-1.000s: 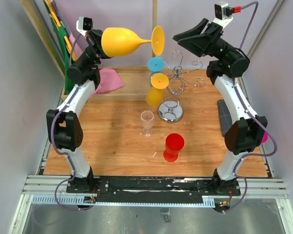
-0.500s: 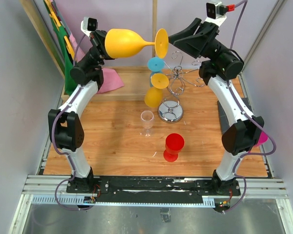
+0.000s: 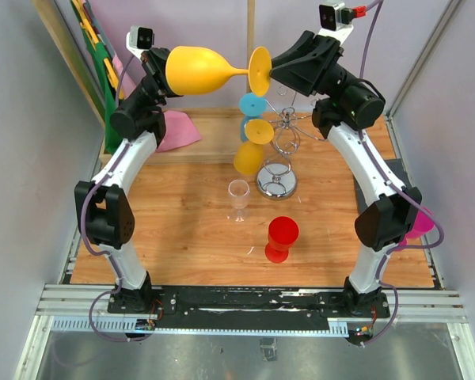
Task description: Place the wine glass upside down on the wine glass rack
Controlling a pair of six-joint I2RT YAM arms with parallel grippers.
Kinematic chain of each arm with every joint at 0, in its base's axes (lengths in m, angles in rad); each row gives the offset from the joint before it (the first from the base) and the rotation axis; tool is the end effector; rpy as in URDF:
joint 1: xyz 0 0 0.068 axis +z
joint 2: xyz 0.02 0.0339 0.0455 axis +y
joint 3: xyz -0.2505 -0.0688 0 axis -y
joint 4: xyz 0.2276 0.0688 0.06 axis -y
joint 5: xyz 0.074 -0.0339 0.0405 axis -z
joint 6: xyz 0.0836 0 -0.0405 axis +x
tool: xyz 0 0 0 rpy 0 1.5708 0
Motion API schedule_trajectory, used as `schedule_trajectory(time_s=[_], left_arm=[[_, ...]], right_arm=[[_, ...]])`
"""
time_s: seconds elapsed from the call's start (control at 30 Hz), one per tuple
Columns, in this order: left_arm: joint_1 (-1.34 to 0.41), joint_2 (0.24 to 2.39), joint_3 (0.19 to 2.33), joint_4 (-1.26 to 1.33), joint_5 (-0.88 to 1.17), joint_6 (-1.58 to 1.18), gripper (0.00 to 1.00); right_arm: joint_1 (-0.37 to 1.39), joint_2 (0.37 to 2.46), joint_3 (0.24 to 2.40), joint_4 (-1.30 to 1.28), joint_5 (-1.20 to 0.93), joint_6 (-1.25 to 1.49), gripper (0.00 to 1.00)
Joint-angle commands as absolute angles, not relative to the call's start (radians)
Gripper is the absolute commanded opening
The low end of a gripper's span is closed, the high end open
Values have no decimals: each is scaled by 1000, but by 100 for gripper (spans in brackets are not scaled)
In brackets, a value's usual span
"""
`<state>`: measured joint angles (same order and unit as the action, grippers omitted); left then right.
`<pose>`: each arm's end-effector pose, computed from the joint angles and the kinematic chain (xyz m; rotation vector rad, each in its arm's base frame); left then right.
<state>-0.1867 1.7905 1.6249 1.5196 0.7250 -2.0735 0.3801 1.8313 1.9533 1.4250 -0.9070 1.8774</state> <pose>0.3222 -0.1173 0.5130 0.3221 0.8880 -2.2076 0.2598 0.1747 0.5683 -0.8010 0.7815 2.0805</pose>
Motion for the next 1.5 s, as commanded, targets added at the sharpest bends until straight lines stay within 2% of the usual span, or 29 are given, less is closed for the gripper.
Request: schedule_trajectory(time_s=[0.0,0.23,0.33,0.47,0.57,0.67,0.8,0.9,1.23,1.47], left_arm=[[-194,1754,1621,1783,706,-2279,0],[-195,1755,1611,1784,706,-2279,0],[-195,1754,1609,1783,705,-2280,0],[-195,1754,1608,1784,706,-2281,0],[-195,1752,1606,1784,705,-2277,1],[-195,1756,1601,1783,703,-2279,14],[-193,1759,1592,1785,706,-2277,45],[-189,1762,1595,1785,708,-2270,57],[-132,1761,1558,1791,712,-2270,63],[-108,1760,1524,1792,715,-2269,62]], right_arm=[[401,1828,1977,1444,-904,1876,35],[406,1827,1984,1437,-905,1871,28],[408,1827,1980,1439,-902,1873,20],[408,1822,1974,1434,-900,1866,2],[408,1817,1970,1432,-902,1859,1],[408,1815,1971,1437,-901,1858,1],[406,1815,1974,1439,-895,1856,1],[399,1816,1976,1447,-889,1863,1],[303,1784,1941,1495,-853,1883,1],[169,1743,1879,1522,-815,1894,1]])
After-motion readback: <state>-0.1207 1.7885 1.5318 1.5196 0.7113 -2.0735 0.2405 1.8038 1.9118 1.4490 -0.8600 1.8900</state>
